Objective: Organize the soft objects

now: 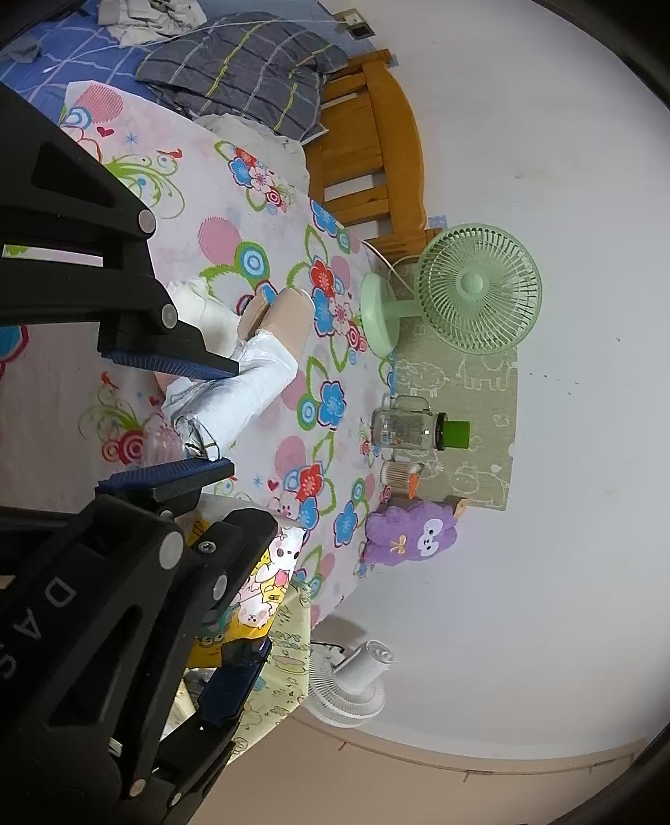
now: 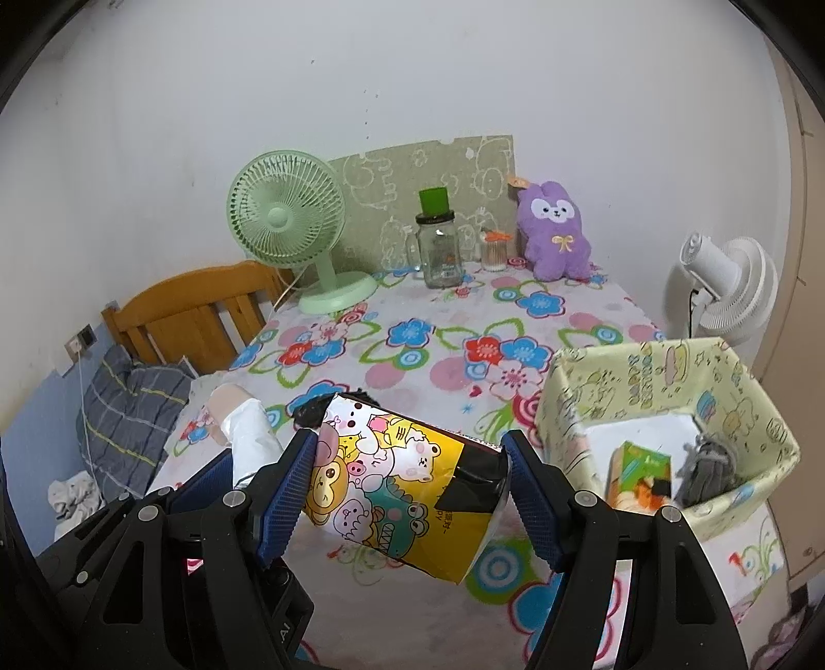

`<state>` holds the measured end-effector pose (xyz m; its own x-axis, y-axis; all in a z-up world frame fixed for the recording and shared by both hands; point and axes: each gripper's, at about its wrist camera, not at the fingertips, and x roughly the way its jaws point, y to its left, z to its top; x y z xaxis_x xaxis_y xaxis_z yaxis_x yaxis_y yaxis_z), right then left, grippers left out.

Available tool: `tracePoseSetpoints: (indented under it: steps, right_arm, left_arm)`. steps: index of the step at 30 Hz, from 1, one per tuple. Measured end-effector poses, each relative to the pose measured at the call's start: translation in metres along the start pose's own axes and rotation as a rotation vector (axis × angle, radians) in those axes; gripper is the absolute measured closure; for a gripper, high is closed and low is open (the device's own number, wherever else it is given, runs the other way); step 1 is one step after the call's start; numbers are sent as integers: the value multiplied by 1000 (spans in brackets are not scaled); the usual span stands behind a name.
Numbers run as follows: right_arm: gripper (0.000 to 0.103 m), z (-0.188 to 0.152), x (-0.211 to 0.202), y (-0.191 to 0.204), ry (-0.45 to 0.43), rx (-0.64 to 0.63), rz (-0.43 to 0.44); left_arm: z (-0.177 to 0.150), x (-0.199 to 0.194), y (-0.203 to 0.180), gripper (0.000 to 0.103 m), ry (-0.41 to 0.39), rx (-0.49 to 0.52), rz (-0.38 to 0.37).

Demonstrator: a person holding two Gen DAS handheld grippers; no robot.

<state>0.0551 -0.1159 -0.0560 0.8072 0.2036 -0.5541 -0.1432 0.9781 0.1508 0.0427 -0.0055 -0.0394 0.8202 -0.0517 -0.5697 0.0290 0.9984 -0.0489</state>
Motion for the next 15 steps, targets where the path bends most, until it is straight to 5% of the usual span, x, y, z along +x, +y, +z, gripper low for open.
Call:
tracePoseSetpoints:
  steps: [15]
  right_arm:
    - [28, 23, -7, -46, -30, -28, -2]
  left_arm:
    - [17, 7, -48, 73, -35, 3, 7]
